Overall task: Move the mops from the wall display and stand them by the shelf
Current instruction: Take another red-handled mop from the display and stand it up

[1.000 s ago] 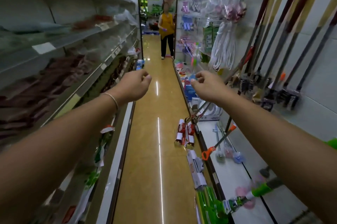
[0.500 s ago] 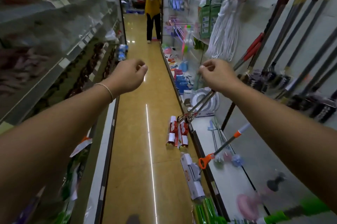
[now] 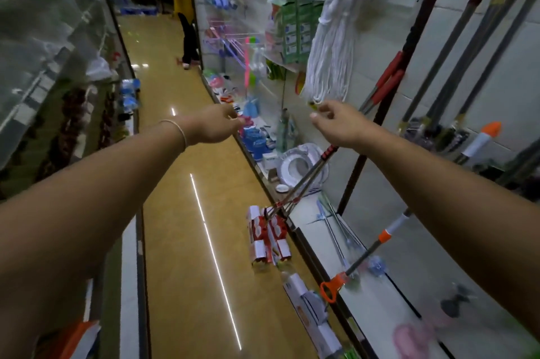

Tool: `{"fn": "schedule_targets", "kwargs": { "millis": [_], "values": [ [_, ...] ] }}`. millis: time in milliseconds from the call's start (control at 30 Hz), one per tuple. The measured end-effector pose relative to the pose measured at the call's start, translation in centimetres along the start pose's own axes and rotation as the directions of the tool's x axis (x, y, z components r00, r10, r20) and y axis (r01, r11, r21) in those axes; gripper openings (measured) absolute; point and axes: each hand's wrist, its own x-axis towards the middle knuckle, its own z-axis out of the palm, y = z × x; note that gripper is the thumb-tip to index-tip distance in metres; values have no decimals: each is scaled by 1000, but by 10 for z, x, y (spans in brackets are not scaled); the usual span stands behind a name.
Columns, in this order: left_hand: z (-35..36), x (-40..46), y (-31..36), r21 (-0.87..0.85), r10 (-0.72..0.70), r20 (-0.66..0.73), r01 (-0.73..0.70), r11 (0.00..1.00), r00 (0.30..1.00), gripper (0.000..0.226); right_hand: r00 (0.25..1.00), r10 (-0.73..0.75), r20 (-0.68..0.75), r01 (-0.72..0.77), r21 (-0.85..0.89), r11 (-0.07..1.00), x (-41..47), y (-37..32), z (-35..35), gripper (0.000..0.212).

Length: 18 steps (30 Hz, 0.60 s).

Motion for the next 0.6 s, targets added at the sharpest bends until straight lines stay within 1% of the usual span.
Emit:
{"fn": "schedule_targets", "kwargs": {
  "millis": [200, 267, 433, 533, 600],
  "values": [
    [15, 105, -5, 10, 112, -4, -112, 994, 994, 43, 995, 80, -58, -80, -10, 997, 84, 32, 3, 55],
    [24, 140, -5, 10, 137, -5, -137, 990, 990, 43, 991, 111, -71, -110, 13, 994, 115, 49, 9, 53],
    [47, 226, -3, -57, 175, -27, -177, 983, 984, 36, 962, 253, -99, -242, 105, 964, 189, 92, 19, 42],
    [55, 277, 3, -56, 197, -59, -200, 978, 979, 30, 941, 310, -136, -300, 90, 950, 223, 122, 16, 41],
    [64, 307, 11, -134, 188, -83, -198, 971, 979, 27, 920, 357, -163, -349, 79, 934, 241, 143, 13, 40]
  ]
}}
